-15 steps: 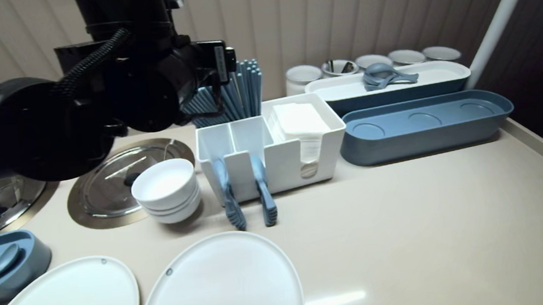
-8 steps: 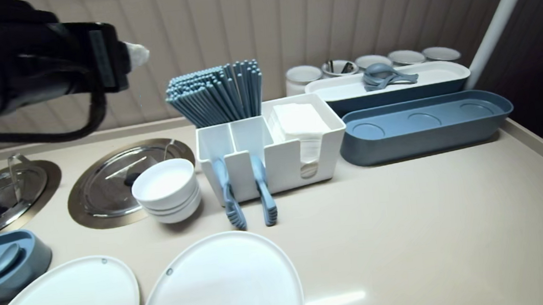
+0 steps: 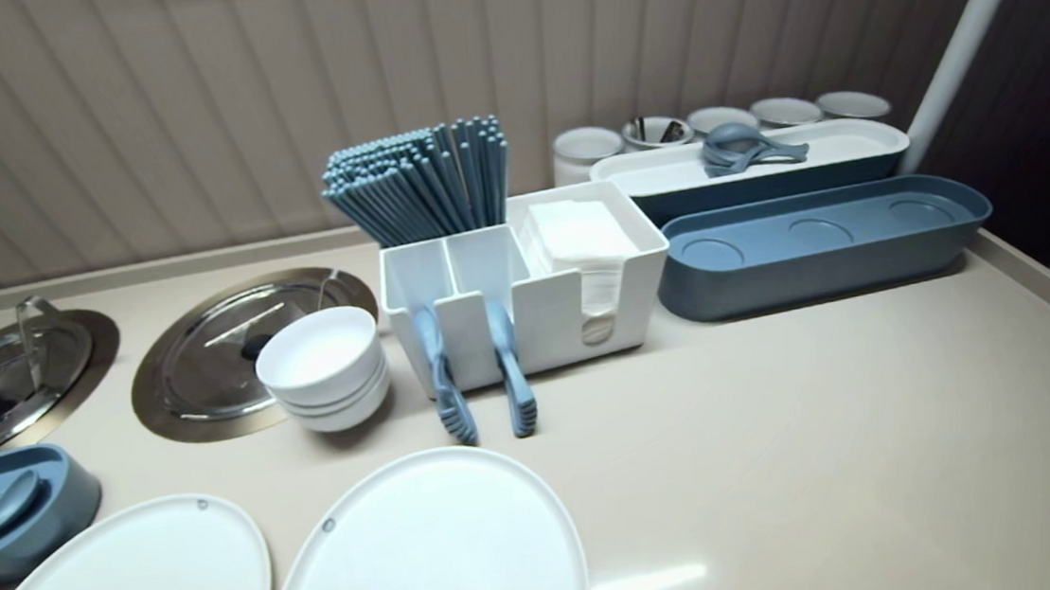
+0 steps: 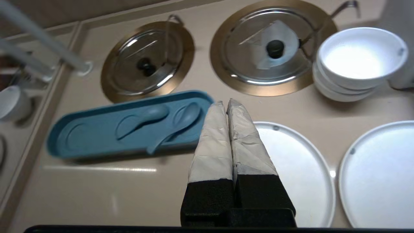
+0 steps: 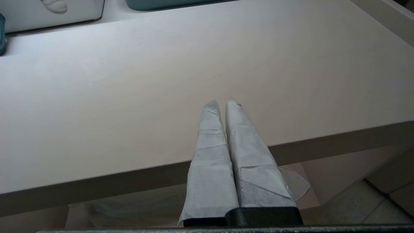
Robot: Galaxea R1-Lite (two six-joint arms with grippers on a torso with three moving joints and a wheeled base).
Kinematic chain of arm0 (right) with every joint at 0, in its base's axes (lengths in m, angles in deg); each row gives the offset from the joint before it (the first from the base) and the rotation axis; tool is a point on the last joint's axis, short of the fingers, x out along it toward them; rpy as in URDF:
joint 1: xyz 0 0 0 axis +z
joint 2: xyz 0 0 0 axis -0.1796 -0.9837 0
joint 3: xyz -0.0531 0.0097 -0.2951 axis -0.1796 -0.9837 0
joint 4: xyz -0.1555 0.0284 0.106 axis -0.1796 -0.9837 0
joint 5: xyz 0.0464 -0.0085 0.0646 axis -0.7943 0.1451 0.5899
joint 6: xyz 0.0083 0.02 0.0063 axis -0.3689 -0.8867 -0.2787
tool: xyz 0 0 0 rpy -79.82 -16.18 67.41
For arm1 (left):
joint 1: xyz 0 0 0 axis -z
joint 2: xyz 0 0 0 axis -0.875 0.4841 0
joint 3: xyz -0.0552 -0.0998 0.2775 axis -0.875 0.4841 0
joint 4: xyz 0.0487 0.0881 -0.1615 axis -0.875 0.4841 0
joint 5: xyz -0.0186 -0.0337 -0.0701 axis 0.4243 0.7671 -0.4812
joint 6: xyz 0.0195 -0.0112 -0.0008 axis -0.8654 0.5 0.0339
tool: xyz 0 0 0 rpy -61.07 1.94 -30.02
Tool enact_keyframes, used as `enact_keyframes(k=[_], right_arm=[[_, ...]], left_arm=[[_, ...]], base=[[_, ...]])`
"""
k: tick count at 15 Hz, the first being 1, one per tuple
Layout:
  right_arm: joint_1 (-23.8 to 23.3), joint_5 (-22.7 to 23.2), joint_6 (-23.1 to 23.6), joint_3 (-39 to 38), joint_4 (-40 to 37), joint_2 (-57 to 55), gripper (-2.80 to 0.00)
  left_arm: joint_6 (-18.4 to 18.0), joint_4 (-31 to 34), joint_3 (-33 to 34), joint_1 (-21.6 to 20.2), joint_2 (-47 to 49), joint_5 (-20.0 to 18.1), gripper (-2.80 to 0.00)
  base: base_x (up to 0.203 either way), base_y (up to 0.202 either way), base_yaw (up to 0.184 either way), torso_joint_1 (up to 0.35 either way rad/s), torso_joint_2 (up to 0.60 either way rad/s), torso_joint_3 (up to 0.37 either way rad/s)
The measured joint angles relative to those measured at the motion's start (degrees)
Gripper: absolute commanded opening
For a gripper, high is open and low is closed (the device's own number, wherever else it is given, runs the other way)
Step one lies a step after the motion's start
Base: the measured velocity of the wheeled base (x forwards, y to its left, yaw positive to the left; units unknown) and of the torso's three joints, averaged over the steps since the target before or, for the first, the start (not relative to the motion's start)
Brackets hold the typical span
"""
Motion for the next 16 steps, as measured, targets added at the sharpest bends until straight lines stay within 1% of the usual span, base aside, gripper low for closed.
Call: enact_keyframes(k=[2,4,7,8,10,11,13,15,16], right_arm=[[0.00,0.04,0.00,0.00,0.00,0.00,-2.80],[0.00,0.04,-0.01,0.00,0.00,0.00,-2.80],[-0.02,0.01,-0.02,0.00,0.00,0.00,-2.80],[0.00,0.01,-0.02,0.00,0.00,0.00,-2.80],[-0.02,0.04,0.00,0.00,0.00,0.00,-2.80],[-0.02,0.02,0.00,0.00,0.00,0.00,-2.80],[-0.02,0.00,0.00,0.00,-0.01,0.00,-2.80],[-0.02,0.01,0.00,0.00,0.00,0.00,-2.80],[-0.02,0.01,-0.02,0.00,0.00,0.00,-2.80]], left_arm=[[0.21,0.88,3.06,-7.77,-6.07,1.36,-2.80],[0.30,1.16,5.52,-15.05,-12.87,1.82,-2.80],[0.53,1.38,8.50,-22.51,-23.00,2.36,-2.80],[2.21,1.44,9.61,-24.41,-25.57,3.68,-2.80],[8.14,1.53,12.16,-26.03,-28.61,9.43,-2.80],[8.87,1.35,12.38,-26.31,-29.33,10.69,-2.80],[8.60,1.22,10.63,-27.08,-30.22,10.78,-2.80],[8.21,1.19,7.91,-28.54,-30.68,10.81,-2.80],[8.14,1.20,7.58,-29.60,-30.95,10.55,-2.80]], base=[[0.000,0.000,0.000,0.000,0.00,0.000],[0.000,0.000,0.000,0.000,0.00,0.000],[0.000,0.000,0.000,0.000,0.00,0.000],[0.000,0.000,0.000,0.000,0.00,0.000],[0.000,0.000,0.000,0.000,0.00,0.000],[0.000,0.000,0.000,0.000,0.00,0.000],[0.000,0.000,0.000,0.000,0.00,0.000],[0.000,0.000,0.000,0.000,0.00,0.000],[0.000,0.000,0.000,0.000,0.00,0.000]])
